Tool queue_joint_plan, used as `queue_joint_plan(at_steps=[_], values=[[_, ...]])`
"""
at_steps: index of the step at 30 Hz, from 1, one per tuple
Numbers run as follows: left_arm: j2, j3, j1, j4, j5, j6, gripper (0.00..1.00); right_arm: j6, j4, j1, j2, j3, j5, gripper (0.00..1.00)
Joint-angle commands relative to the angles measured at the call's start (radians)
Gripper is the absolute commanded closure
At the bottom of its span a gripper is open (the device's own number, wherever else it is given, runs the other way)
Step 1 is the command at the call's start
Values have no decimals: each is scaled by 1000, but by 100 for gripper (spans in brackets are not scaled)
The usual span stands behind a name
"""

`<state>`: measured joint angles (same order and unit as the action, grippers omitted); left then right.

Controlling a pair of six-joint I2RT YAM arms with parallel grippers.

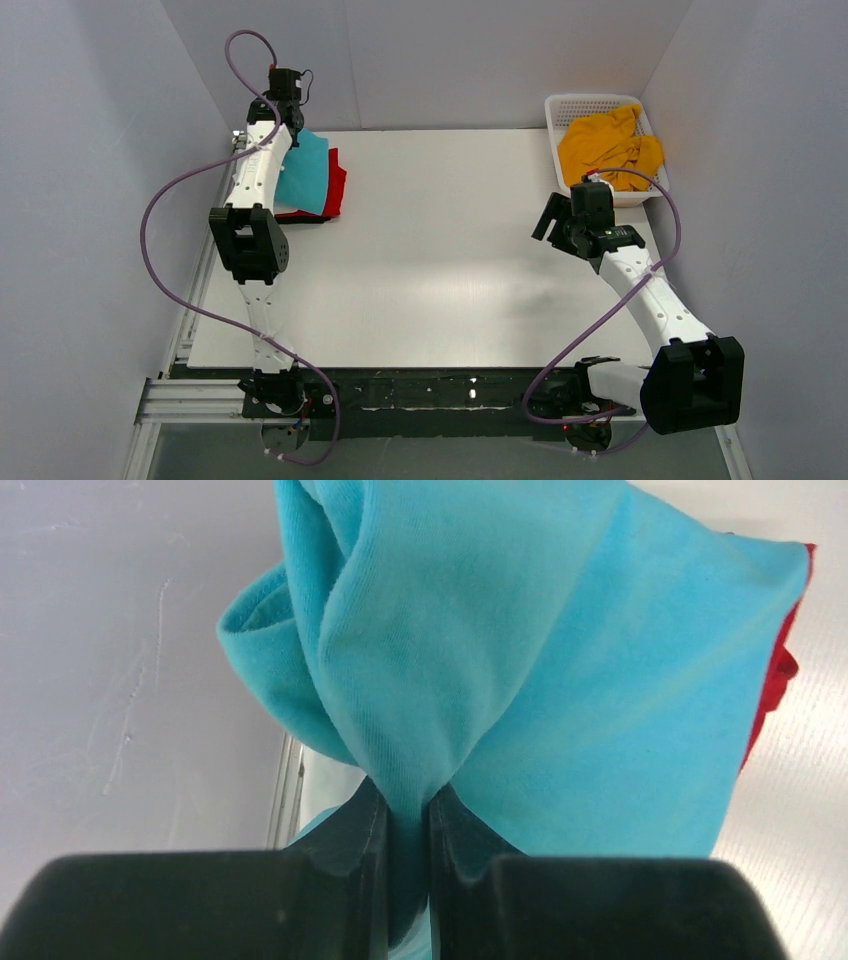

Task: Fold and stack the t-shirts
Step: Put the neatly folded tshirt into the corner of the board with the left arm

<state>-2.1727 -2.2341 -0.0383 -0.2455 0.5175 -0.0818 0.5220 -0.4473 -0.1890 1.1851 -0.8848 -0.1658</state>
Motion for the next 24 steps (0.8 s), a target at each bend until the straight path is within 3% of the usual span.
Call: queue_joint_plan(at_steps=[1,20,21,23,24], values=[[-6,-9,37,11,-35,57,100,20,-13,8,8,-59,-12,15],[-43,34,182,-3,-211,105,100,49,-60,8,24,-100,10,16],[-44,34,186,-4,-224,103,85,49,-60,8,26,-100,16,16],[-46,33,188,-9,-249,87,16,51,-64,8,28,-101,23,17],[-46,31,188,-12,-250,85,3,50,-66,8,28,-101,24,17]])
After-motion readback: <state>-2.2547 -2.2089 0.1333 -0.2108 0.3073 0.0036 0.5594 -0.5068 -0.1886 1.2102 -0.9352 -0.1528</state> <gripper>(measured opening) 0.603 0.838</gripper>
